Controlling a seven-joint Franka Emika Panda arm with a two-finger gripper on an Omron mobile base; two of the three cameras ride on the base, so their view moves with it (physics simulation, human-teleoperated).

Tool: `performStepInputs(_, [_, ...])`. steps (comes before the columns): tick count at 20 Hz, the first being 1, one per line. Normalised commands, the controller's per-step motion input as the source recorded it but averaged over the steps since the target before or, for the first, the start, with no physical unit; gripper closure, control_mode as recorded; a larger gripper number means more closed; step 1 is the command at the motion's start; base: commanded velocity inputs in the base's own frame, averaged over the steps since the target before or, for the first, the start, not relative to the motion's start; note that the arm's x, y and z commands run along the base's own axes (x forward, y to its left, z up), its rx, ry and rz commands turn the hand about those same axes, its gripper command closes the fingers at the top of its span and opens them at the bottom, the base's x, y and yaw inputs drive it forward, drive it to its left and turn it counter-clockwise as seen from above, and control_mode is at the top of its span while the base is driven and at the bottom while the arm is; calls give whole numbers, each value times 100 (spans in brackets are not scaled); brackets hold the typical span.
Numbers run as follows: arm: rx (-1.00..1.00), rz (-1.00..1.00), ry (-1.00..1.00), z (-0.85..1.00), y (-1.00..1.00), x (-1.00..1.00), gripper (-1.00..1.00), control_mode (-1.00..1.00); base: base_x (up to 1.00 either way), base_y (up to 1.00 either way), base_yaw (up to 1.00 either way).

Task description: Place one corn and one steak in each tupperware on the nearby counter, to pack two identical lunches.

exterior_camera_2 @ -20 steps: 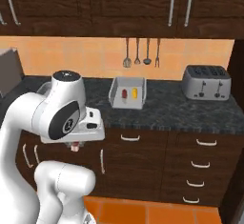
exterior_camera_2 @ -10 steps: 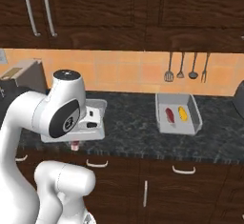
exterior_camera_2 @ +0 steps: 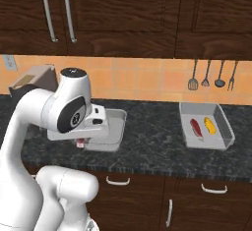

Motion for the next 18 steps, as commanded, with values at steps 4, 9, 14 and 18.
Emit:
performStepInputs(4, [0,10,2,-17,13,100,100,-100,0,0,0])
performStepInputs(9, [0,2,0,-54,23,100,100,-100,0,0,0])
performStepInputs(14, [-2,0,6,-92,32,100,100,-100,0,0,0])
performStepInputs(18, [0,0,3,-17,2,100,100,-100,0,0,0])
